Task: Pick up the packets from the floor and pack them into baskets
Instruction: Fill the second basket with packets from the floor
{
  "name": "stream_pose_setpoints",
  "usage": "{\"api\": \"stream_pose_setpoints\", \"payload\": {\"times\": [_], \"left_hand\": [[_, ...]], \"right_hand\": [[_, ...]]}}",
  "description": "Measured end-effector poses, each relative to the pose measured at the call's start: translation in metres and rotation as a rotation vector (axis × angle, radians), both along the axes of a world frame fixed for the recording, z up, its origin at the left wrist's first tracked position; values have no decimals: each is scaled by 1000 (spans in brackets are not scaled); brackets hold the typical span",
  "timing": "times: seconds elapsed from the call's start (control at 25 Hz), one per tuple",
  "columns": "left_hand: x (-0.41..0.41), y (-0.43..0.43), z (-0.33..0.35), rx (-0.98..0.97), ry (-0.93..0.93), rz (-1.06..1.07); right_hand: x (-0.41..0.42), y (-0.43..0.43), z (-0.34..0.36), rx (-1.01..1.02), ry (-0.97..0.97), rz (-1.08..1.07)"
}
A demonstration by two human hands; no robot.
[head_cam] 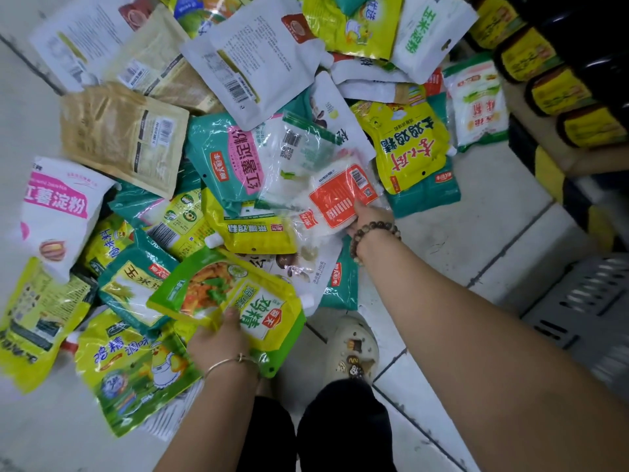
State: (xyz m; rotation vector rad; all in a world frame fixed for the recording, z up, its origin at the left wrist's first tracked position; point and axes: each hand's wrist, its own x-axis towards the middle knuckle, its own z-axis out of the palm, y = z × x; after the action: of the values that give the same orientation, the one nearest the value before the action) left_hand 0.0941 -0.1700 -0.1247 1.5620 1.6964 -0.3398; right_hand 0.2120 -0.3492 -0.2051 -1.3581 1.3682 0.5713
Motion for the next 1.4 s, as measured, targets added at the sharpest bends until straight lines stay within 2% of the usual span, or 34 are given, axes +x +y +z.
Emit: {"api": "stream_pose_setpoints", "payload": {"times": [0.16,0.28,0.56,0.8,1.12,1.4], "left_hand": [[-4,-13,47,-1,-92,-1],[-2,-29,81,-77,-147,-62],[5,-63,149,-158,-284,-496],[-2,-105,196,-361,-320,-595],[-30,-218,246,-591,-449,-829],[-79,-325,265,-535,-564,-1190]], "right_hand": [[-13,-16,55,-135,-75,-3],[-30,-33,103,-194,-173,34],[-75,-95,210,-378,-366,-54],[-137,-156,275,-431,-442,-102],[-227,-272,330,-529,-589,-361],[-317,-380,335,-732,-540,-401]]}}
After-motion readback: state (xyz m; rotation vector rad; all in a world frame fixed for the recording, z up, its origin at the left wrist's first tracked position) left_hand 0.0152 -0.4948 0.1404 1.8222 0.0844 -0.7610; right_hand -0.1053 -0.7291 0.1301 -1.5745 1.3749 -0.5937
